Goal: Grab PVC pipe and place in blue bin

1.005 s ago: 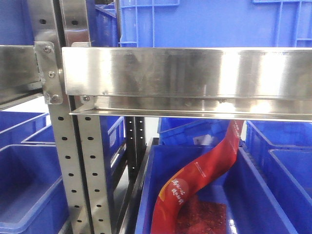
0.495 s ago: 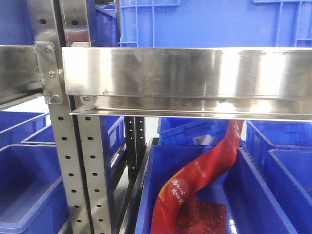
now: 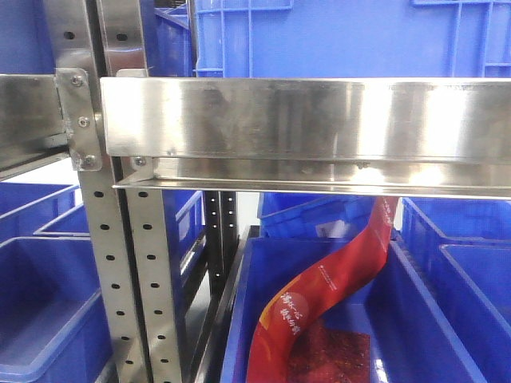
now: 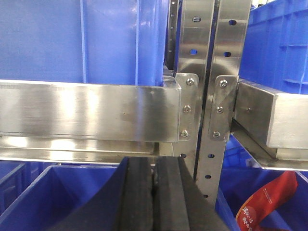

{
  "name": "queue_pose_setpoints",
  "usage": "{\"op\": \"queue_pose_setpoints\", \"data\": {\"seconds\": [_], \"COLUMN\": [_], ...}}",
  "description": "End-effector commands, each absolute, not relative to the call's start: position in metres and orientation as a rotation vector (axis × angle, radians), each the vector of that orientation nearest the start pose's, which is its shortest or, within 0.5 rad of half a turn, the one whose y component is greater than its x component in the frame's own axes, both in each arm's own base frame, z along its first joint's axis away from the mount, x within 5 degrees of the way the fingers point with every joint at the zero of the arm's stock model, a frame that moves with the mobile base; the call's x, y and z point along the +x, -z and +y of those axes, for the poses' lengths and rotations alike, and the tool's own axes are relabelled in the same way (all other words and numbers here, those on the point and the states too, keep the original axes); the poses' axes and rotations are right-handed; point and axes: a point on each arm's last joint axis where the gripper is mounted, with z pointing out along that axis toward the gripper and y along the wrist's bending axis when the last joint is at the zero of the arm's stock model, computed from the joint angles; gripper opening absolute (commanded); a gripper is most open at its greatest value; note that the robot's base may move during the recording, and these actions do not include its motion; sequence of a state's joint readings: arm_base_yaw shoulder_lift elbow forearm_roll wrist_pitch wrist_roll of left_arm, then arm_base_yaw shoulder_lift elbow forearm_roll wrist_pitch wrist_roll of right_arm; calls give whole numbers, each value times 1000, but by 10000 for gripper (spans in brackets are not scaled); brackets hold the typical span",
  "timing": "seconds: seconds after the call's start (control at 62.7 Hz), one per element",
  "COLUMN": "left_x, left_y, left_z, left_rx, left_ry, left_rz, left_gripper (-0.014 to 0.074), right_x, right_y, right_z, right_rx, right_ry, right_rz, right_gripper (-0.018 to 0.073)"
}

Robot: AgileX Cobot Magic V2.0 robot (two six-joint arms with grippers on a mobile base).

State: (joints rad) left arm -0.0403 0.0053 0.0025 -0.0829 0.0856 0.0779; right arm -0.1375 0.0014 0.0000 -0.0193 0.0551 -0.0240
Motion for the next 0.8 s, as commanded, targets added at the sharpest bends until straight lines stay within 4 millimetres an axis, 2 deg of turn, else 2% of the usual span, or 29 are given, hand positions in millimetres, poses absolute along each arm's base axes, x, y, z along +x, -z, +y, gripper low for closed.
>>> {"op": "queue_pose_setpoints", "data": {"seconds": [0.0,0.351,0.782], "left_x": [56,56,56], "left_y": [-207,-207,-207], "left_z": [-3,-3,-3], "left_rx": [40,40,40], "left_ry": [37,37,37], "left_rz": [1557,1557,1557], "left_gripper": [-111,-111,-111], "right_x": [56,55,56], "right_y": [-209,-222,-212], "right_z": [-8,-7,-8], "right_rx": [62,53,60], "right_ry": [158,162,158], "right_rz": [1529,1391,1495], "right_gripper": [-167,-167,-167]}}
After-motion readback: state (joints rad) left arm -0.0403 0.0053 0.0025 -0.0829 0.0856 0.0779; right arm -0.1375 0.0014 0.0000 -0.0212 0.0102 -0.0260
